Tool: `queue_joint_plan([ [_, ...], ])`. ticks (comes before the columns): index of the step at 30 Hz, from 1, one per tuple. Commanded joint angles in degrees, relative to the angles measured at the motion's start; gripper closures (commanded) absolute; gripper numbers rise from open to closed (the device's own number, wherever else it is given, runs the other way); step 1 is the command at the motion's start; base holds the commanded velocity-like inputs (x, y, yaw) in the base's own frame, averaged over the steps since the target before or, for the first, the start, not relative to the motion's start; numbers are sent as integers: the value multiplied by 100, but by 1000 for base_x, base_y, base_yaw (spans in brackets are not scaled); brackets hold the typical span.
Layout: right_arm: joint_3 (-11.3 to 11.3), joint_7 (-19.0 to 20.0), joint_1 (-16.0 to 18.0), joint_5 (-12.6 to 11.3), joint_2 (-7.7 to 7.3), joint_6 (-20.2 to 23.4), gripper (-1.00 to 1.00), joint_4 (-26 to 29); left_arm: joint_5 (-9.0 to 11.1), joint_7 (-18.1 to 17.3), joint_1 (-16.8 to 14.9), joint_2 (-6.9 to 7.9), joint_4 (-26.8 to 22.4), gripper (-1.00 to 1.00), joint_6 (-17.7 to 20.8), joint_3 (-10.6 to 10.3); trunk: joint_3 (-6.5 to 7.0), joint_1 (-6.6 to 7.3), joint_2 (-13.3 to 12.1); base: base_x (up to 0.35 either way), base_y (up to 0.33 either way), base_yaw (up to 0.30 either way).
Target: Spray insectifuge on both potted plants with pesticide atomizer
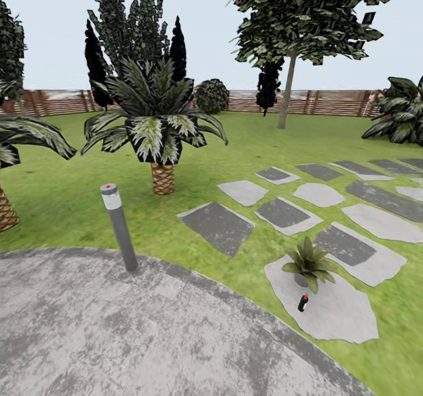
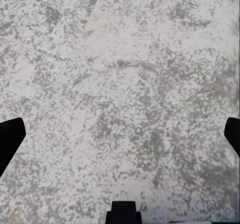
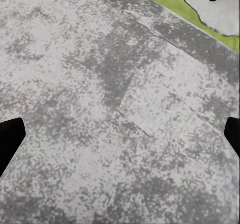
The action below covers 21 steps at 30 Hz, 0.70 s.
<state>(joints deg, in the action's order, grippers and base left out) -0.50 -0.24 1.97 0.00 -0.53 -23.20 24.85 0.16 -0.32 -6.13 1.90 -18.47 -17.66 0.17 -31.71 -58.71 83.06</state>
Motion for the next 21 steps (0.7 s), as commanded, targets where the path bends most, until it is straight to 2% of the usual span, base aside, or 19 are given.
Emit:
queue_joint_plan([
  [1, -3, -2, 5, 0, 1, -18, -100, -6, 2, -3, -2, 2, 2, -100, -18, 3, -11, -2, 2, 237, -195, -256],
  [11, -3, -2, 5, 0, 1, -18, -100, -6, 2, 1, -2, 12, 1, -100, -16, 8, -64, -2, 2, 279, -153, -257],
  [21, -3, -2, 5, 0, 1, -18, -100, -15, 7, 1, -2, 12, 1, -100, -18, 7, -98, -2, 2, 328, -27, -276],
])
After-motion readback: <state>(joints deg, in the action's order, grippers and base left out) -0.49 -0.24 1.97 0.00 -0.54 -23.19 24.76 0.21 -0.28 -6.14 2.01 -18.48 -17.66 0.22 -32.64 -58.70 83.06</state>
